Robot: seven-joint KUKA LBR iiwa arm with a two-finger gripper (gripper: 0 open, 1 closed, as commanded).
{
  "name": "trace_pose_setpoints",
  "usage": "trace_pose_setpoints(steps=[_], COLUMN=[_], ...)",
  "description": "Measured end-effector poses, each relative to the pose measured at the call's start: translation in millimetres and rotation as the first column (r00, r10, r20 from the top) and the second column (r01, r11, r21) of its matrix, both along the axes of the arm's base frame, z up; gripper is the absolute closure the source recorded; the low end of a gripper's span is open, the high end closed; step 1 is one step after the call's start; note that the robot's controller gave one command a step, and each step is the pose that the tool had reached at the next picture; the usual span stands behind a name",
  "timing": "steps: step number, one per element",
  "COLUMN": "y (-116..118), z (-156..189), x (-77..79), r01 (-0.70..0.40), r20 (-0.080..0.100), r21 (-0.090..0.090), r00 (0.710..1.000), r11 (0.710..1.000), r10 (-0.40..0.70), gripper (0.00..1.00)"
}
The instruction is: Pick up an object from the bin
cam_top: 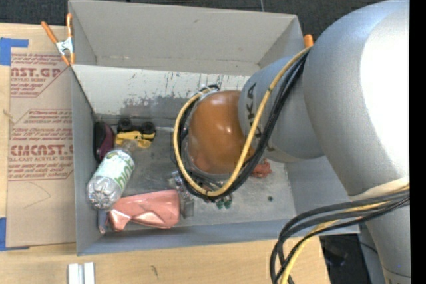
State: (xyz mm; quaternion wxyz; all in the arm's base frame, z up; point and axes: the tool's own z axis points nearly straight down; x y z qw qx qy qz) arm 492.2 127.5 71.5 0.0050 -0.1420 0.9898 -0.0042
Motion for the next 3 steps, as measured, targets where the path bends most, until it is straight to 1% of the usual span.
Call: trace_pose_setpoints(steps=[1, 2, 3], y=[0, 22, 22], z=[0, 91, 91], x=[0.0, 8.2, 8.2], r01=[0.0, -0.01, -0.01], r20=[0.0, -0.008, -0.008], r21=[0.0, 0.003, 0.003], r00=[1.0, 1.0, 1.0], r11=[1.0, 1.0, 1.0], r10=[0.0, 0.01, 0.01], gripper=[1.0, 1.0, 1.0])
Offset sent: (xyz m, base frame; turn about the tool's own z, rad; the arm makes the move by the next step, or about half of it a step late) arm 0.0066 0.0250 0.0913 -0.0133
